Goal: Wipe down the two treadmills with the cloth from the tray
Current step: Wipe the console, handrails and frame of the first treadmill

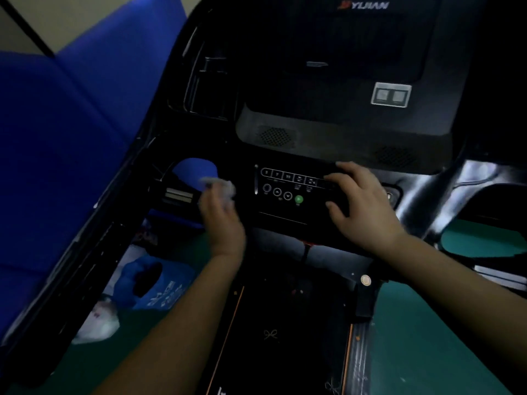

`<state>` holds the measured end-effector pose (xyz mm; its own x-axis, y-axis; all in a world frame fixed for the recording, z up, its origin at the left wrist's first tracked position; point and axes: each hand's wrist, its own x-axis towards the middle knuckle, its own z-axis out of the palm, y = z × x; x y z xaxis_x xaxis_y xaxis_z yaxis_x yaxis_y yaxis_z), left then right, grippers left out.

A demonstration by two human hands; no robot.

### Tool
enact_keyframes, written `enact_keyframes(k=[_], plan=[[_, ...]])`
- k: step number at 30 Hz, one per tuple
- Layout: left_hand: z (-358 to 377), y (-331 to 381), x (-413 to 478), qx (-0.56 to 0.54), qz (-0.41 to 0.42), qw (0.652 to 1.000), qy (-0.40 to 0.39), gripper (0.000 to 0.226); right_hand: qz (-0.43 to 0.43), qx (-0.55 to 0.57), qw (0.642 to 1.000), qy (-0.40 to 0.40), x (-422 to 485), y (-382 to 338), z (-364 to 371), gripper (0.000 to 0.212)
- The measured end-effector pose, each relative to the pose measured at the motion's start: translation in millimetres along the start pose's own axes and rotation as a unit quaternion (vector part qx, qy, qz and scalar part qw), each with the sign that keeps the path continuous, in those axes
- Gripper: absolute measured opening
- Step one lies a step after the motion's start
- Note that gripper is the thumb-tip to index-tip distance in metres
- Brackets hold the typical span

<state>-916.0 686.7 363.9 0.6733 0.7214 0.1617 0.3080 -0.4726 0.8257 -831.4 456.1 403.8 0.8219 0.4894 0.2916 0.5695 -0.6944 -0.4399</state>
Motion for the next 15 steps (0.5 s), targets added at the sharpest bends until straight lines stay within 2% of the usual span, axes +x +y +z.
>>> enact_keyframes(k=[2,7,11,14,15], plan=[[19,-5,-2,0.063,0.058,0.996,-0.038,0.056,-0.012,-0.023,1.0,-0.006,24,-2,12,0.047],[-7,-53,45,0.124,0.097,0.985,-0.073,0.048,-0.025,-0.082,0.996,0.007,67,3,23,0.044],[-45,-92,94,0.119,0.096,0.986,-0.072,0.047,-0.04,-0.103,0.994,0.026,87,5,21,0.044],[-24,-67,79,0.056,0.046,0.997,-0.025,0.034,-0.046,-0.124,0.991,0.036,100,3,21,0.04],[-14,-53,64,0.032,0.045,0.998,-0.035,0.032,-0.048,-0.129,0.99,0.037,104,1,20,0.039]])
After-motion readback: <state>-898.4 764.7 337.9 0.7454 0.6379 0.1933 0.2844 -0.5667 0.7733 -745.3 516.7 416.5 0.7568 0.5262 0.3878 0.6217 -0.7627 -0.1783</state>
